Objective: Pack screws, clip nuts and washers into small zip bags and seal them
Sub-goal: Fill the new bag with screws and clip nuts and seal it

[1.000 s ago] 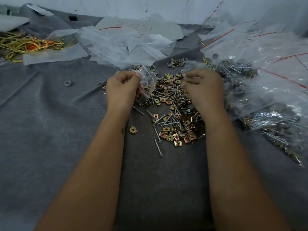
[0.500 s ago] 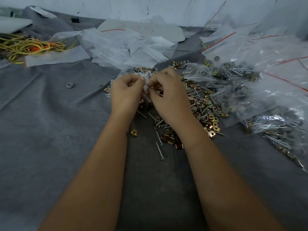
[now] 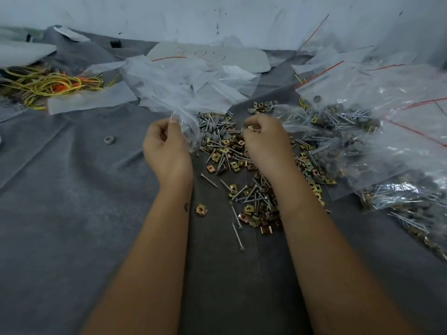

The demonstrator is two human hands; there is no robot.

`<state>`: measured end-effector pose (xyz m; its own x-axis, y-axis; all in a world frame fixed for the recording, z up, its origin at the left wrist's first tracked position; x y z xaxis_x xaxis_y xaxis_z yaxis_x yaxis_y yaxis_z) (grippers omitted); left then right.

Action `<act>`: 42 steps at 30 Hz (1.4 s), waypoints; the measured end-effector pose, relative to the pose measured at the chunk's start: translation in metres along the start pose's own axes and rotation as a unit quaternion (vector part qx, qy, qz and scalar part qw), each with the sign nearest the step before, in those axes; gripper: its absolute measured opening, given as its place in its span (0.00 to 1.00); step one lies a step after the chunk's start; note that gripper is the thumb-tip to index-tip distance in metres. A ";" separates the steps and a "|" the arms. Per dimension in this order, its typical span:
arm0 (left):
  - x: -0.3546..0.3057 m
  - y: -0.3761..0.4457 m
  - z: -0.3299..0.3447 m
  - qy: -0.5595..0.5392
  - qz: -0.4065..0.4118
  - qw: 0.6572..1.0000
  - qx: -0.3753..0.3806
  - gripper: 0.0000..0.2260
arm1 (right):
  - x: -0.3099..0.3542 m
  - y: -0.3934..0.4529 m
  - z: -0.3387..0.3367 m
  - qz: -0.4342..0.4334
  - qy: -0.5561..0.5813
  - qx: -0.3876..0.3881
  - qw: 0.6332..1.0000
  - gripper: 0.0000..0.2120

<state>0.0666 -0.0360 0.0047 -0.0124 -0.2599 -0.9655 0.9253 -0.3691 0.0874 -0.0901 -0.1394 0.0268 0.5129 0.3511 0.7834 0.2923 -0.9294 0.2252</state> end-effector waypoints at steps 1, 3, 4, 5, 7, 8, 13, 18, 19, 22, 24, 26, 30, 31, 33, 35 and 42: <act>0.000 -0.001 0.001 0.003 -0.001 1.000 0.005 0.07 | 0.002 0.009 0.003 0.004 -0.008 0.017 1.000 0.15; 0.000 -0.001 0.003 0.007 -0.002 1.000 0.010 0.05 | 0.005 0.032 0.009 0.011 -0.031 0.042 0.999 0.20; 0.001 -0.001 0.004 0.009 -0.003 1.000 0.012 0.06 | 0.006 0.044 0.012 0.016 -0.041 0.048 0.998 0.21; 0.001 -0.001 0.005 0.011 -0.003 1.000 0.013 0.06 | 0.006 0.058 0.015 0.021 -0.045 0.048 0.998 0.22; 0.002 -0.001 0.006 0.010 -0.008 1.000 0.015 0.07 | 0.005 0.085 0.019 0.037 -0.033 0.034 0.998 0.23; 0.004 0.000 0.006 0.007 -0.013 1.000 0.014 0.06 | 0.003 0.098 0.021 0.050 -0.033 0.021 0.998 0.22; 0.007 0.003 0.004 -0.013 -0.022 1.000 -0.003 0.06 | -0.026 0.140 0.016 0.162 -0.049 -0.024 0.985 0.30; 0.003 0.007 -0.006 -0.060 -0.003 0.993 -0.099 0.09 | -0.045 0.147 0.021 0.192 -0.173 0.079 0.963 0.29; 0.003 0.008 -0.007 -0.071 -0.005 0.992 -0.108 0.09 | -0.040 0.145 0.025 0.160 -0.188 0.096 0.964 0.26; 0.005 0.010 -0.008 -0.089 -0.015 0.989 -0.117 0.06 | -0.017 0.133 0.040 0.077 -0.218 0.129 0.964 0.18; 0.004 0.009 -0.007 -0.090 -0.018 0.990 -0.112 0.06 | -0.002 0.121 0.050 0.018 -0.232 0.165 0.958 0.15; 0.004 0.009 -0.006 -0.087 -0.022 0.990 -0.105 0.07 | 0.012 0.104 0.056 -0.030 -0.174 0.208 0.962 0.15; 0.004 0.009 -0.006 -0.074 -0.028 0.992 -0.098 0.07 | 0.020 0.071 0.057 -0.057 -0.066 0.278 0.957 0.15; 0.003 0.008 -0.006 -0.071 -0.029 0.992 -0.095 0.08 | 0.021 0.064 0.054 -0.073 -0.068 0.282 0.954 0.15; 0.003 0.006 -0.006 -0.065 -0.033 0.994 -0.087 0.08 | 0.023 0.054 0.044 -0.102 -0.087 0.267 0.954 0.12; 0.003 0.005 -0.005 -0.053 -0.035 0.995 -0.072 0.08 | 0.021 0.045 0.032 -0.122 -0.104 0.245 0.956 0.08; -0.001 -0.005 0.007 0.003 -0.016 0.998 0.054 0.09 | 0.007 0.011 0.001 -0.121 -0.094 0.145 0.977 0.13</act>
<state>0.0595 -0.0404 0.0071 -0.0380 -0.2412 -0.9697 0.8784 -0.4707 0.0827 -0.0821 -0.1467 0.0340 0.5317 0.5973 0.6004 0.6267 -0.7544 0.1955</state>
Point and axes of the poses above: each hand's wrist, its own y-axis towards the middle knuckle, its own z-axis out of the palm, x = y × z, the point moved 5 cm from there along y, towards the middle knuckle
